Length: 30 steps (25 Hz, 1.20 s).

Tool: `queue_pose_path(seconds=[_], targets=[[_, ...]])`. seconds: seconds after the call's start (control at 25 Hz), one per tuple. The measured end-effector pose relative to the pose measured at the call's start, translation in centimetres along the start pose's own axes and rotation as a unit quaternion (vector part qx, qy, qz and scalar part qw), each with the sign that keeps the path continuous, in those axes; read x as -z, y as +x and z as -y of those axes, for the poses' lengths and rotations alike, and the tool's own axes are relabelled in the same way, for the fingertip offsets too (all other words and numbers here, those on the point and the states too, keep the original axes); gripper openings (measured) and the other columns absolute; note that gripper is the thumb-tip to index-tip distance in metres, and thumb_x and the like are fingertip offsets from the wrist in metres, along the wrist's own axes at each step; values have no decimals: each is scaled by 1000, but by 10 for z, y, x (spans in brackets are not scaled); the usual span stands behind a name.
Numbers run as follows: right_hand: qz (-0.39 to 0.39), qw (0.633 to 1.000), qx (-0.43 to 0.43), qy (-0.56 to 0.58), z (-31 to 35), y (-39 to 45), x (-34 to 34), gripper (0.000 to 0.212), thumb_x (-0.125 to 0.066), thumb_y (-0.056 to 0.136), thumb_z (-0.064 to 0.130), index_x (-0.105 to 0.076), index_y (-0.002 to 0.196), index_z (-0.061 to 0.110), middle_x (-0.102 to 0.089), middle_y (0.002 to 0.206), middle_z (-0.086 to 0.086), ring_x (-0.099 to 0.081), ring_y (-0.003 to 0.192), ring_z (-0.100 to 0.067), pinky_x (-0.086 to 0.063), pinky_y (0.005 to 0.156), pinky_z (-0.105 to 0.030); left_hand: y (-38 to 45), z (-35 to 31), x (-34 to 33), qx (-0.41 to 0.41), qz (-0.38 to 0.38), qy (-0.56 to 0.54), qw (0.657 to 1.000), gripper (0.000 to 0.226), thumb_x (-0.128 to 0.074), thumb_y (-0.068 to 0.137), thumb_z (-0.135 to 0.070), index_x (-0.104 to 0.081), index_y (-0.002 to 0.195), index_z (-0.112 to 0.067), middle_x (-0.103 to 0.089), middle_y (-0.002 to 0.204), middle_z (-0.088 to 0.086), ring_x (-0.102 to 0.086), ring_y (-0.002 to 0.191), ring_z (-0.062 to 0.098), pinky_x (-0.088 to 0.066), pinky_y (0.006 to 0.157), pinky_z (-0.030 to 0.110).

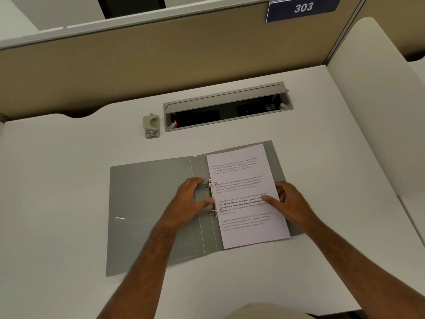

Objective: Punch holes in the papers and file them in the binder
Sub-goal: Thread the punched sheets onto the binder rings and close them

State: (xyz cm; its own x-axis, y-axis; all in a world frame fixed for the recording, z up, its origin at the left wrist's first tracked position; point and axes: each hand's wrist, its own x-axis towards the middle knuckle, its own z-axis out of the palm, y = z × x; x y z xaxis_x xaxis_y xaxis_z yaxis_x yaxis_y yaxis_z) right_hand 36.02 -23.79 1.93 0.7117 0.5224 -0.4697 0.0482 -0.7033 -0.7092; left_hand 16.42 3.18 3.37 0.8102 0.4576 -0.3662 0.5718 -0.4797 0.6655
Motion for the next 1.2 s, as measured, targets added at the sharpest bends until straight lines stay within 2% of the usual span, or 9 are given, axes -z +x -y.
queue_pose_path(seconds=[0.08,0.16,0.36,0.44,0.52,0.64,0.76,0.96,1.2], targets=[[-60,996,21,-55,-2,0,1,75,-82,75,50,-47,134,19,-46,123,4,-51,110,-17,-48,88,-31,-2,3,2,-5,37,42,998,94,-81,78,-53,-34,155,-27,-33,161,-6,-29,147,13,-28,119,32],[-67,993,57,-76,-3,0,-1,79,-83,74,49,-44,136,19,-43,125,3,-45,112,-17,-47,92,-34,-3,4,1,-10,55,55,997,106,-83,75,-55,-25,159,-28,-23,167,-6,-19,153,15,-22,122,34],[43,978,172,-107,16,3,-21,62,-77,83,47,-47,134,28,-48,110,11,-48,102,-7,-48,91,-27,-5,1,2,-27,73,60,995,113,-87,72,-51,-23,161,-25,-20,168,-4,-13,156,17,-14,125,38],[111,970,184,-112,30,5,-32,65,-76,86,44,-43,141,32,-48,108,15,-47,102,-3,-49,94,-29,-4,-3,3,-31,69,68,995,111,-88,72,-47,-26,159,-22,-24,167,-2,-17,155,18,-15,128,44],[175,960,179,-128,46,9,-46,77,-76,86,42,-33,150,34,-48,111,14,-47,102,-5,-47,95,-29,-2,-4,2,-30,63,76,995,109,-89,71,-45,-28,158,-21,-28,165,-1,-21,154,20,-19,126,49],[213,947,175,-168,64,17,-63,95,-77,85,44,-18,159,32,-49,118,9,-45,106,-8,-43,96,-25,0,-3,-3,-19,69,83,994,109,-88,74,-43,-25,159,-22,-24,168,-2,-12,157,19,-7,128,43],[222,941,176,-182,71,25,-68,99,-78,83,46,-16,159,33,-49,116,8,-47,104,-9,-40,91,-23,0,-2,-6,-19,64,81,994,110,-88,74,-42,-22,160,-22,-21,169,-2,-4,158,17,1,124,35],[211,940,191,-185,71,27,-69,90,-75,86,45,-22,158,35,-48,111,9,-47,100,-9,-38,84,-20,0,0,-7,-11,59,71,996,111,-88,74,-42,-23,161,-24,-21,169,-4,-4,158,15,0,124,34],[203,941,197,-185,68,30,-72,88,-74,87,46,-22,158,37,-49,110,9,-50,98,-10,-41,84,-20,1,1,-7,3,57,73,996,112,-89,73,-43,-22,161,-27,-20,169,-7,-5,157,13,-4,125,36]])
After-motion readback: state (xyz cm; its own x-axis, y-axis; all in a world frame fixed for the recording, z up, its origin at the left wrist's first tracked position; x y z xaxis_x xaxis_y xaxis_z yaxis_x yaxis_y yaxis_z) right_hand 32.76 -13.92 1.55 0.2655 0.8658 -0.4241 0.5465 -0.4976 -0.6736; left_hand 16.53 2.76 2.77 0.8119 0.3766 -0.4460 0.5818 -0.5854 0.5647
